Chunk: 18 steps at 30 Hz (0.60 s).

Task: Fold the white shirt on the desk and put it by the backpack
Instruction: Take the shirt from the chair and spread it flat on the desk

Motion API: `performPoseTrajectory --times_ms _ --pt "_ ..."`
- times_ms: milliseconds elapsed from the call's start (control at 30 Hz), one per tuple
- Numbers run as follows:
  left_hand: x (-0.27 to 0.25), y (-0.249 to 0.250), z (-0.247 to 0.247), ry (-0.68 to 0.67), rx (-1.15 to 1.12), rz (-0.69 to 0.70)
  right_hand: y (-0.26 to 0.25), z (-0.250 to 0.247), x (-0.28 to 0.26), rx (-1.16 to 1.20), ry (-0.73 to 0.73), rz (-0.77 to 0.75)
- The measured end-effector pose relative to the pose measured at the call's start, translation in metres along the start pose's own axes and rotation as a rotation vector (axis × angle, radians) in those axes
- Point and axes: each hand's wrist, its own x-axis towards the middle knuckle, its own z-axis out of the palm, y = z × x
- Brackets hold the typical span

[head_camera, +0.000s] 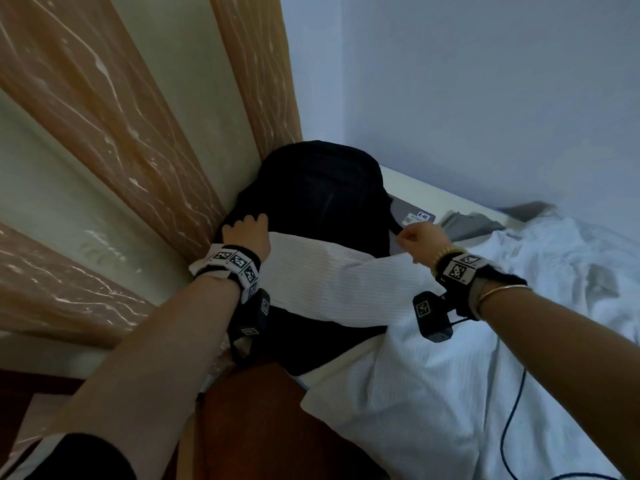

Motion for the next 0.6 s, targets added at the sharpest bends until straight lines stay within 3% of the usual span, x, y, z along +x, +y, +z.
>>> performPoseTrajectory --times_ms 167,267,400,600 --pt "0.014 0.040 0.008 -0.203 -0.291 0.104 0.027 0.006 0.018 -0.146 -0.007 0.065" --pt "0.017 0.054 0.014 -0.216 -0.276 0.088 0.042 0.016 0.026 -0.226 -0.115 0.088" --pt "0.022 0.057 0.030 -0.397 -0.350 0.150 0.062 0.022 0.036 -0.372 -0.245 0.103" --pt "0.029 0.057 0.018 -0.143 -0.623 0.046 0.075 0.011 0.043 -0.272 -0.147 0.153"
